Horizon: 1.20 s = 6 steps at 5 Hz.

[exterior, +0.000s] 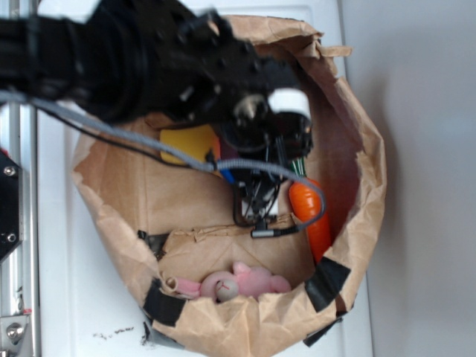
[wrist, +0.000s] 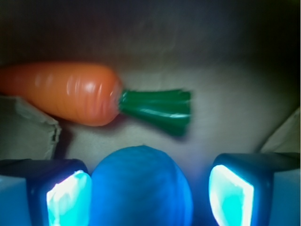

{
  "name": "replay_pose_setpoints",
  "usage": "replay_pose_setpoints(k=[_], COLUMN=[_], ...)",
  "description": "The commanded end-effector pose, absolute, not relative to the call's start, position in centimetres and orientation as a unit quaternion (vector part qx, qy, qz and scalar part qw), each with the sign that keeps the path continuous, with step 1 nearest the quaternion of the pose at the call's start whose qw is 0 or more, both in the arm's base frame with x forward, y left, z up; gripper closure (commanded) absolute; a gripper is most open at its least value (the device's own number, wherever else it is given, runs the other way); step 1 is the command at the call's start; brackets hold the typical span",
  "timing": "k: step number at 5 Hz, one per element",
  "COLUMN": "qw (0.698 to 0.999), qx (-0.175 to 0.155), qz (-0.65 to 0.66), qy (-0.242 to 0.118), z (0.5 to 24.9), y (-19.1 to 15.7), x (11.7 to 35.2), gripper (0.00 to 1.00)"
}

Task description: Grab the blue ball.

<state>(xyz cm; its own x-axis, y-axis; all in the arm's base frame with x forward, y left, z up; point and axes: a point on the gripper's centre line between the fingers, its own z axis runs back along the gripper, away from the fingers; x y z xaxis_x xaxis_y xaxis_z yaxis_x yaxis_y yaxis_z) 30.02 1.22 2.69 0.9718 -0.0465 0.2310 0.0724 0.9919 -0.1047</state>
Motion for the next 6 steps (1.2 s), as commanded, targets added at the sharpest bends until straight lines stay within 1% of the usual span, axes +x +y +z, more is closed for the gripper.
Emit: replay_pose_setpoints(k=[1,2,3,4,5,6], qw=[0.988,0.989,0.987,0.986,0.985,0.987], qx=[-0.030,-0.025,-0.029,-0.055,-0.059,-0.046], qz=[-0.031,-0.021,-0.025,-0.019,0.006,0.020], qy=[-0.146,-0.147,-0.154,-0.155,-0.161,-0.152], z=[2.3,2.0,2.6,6.1,11.1,16.1], y=[1.4,1.7,1.6,2.2,3.0,3.3], x=[30.3,30.9,30.9,30.7,30.2,29.7], gripper=[1.00,1.00,1.00,1.00,1.00,1.00])
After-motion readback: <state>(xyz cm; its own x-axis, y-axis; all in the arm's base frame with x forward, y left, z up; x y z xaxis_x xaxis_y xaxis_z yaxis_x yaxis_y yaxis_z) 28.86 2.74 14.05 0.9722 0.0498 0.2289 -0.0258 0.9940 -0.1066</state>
